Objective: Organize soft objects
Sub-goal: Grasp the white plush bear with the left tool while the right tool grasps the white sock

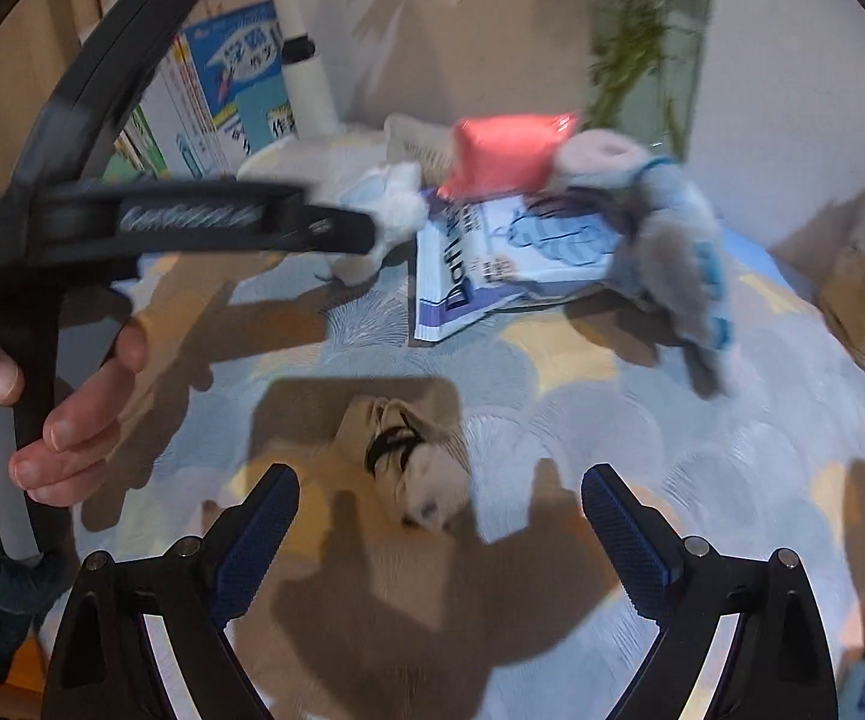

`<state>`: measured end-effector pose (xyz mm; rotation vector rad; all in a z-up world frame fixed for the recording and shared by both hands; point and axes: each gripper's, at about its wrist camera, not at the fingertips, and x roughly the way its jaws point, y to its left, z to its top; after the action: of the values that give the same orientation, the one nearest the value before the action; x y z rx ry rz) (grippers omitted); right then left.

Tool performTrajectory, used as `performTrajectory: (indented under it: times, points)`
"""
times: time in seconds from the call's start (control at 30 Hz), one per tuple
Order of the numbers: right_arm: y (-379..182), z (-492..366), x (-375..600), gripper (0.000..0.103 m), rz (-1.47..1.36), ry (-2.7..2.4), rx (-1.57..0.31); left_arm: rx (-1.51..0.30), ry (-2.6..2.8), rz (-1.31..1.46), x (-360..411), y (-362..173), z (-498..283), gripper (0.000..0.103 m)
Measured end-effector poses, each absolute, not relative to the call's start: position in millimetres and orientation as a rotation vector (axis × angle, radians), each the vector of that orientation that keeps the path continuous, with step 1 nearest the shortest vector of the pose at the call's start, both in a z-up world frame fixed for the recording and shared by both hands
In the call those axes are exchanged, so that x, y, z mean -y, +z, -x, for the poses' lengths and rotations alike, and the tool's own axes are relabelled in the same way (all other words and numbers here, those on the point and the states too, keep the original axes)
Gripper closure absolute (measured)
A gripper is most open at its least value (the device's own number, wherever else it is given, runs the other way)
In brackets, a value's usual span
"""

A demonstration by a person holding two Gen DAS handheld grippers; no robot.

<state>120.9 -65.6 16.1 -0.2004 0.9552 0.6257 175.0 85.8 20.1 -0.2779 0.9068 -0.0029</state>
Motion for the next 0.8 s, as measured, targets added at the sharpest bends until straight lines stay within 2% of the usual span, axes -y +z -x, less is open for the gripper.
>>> performTrajectory:
  times: [0.07, 0.17, 0.2, 0.23, 0.3, 0.33, 0.37, 0.47, 0.7, 0.8]
  points:
    - [8, -123, 61, 0.01, 0.2, 0.634, -0.957, -0.9, 0.02, 0.263, -84, 17, -183, 0.02]
    - [-1, -123, 56, 0.024, 0.237, 0.596, -0.953, -0.864, 0.031, 0.265, -85, 17, -185, 0.02]
    - [-1, -122, 54, 0.029, 0.249, 0.584, -0.938, -0.854, 0.037, 0.264, -86, 18, -186, 0.02]
    - [1, -120, 54, 0.04, 0.247, 0.588, -0.927, -0.851, 0.041, 0.261, -86, 18, -187, 0.022]
    - [2, -117, 52, 0.055, 0.256, 0.585, -0.903, -0.853, 0.036, 0.246, -86, 18, -188, 0.039]
    - [2, -115, 51, 0.067, 0.264, 0.584, -0.894, -0.853, 0.029, 0.221, -83, 19, -187, 0.05]
    - [2, -112, 50, 0.072, 0.273, 0.588, -0.883, -0.851, 0.038, 0.182, -81, 21, -185, 0.066]
    - [3, -105, 52, 0.075, 0.29, 0.576, -0.868, -0.845, -0.005, 0.185, -83, 26, -173, 0.072]
    - [25, -81, 85, 0.076, 0.155, 0.6, -0.834, -0.773, -0.131, 0.15, -78, 51, -99, 0.072]
    - [35, -61, 104, 0.076, 0.147, 0.558, -0.822, -0.797, -0.248, 0.08, -62, 49, -66, 0.072]
